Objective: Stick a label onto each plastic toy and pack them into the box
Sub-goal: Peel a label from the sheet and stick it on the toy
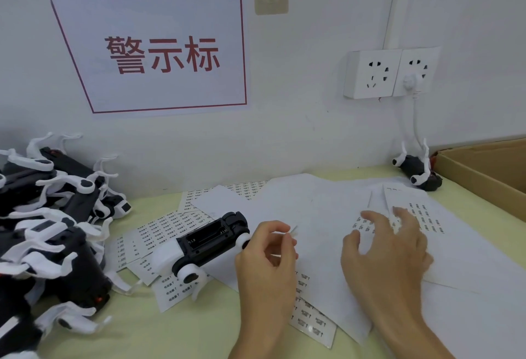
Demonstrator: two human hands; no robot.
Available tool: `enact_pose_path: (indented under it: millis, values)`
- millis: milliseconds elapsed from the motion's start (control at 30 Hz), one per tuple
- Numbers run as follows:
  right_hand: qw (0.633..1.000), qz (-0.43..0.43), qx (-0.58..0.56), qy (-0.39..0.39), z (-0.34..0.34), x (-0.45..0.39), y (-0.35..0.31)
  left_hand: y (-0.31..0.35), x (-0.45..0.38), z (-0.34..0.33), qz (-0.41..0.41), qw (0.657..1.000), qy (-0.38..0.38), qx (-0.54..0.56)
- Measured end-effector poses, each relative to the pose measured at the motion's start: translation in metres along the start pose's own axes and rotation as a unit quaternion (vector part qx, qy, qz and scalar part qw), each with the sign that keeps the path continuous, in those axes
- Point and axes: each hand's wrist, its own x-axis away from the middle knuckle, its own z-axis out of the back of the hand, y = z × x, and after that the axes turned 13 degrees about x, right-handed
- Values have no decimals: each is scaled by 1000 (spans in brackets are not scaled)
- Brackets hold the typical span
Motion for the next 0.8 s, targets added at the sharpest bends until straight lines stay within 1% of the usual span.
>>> enact_pose_path:
  millis: [33, 100, 167, 233, 433, 567, 800]
  values:
    - [998, 39, -54, 16, -1, 2, -2, 0, 0, 0, -1, 1000, -1, -6]
    - [983, 101, -156, 3, -2, 7, -8, 0, 0, -1, -4, 1000, -4, -16]
    - [970, 131, -200, -42, -4, 13, -13, 0, 0, -1, 0, 1000, -10, -20]
    - [961, 148, -216, -85, -7, 17, -14, 0, -1, -1, 0, 1000, -18, -25]
    - [947, 121, -265, -135, -8, 12, -12, -2, 0, -2, 5, 999, -37, -33]
    - [940, 106, -288, -149, -7, 11, -12, -2, 0, -1, 5, 998, -45, -31]
    - [937, 118, -291, -153, -8, 10, -11, -1, 2, 0, 13, 999, -44, -24]
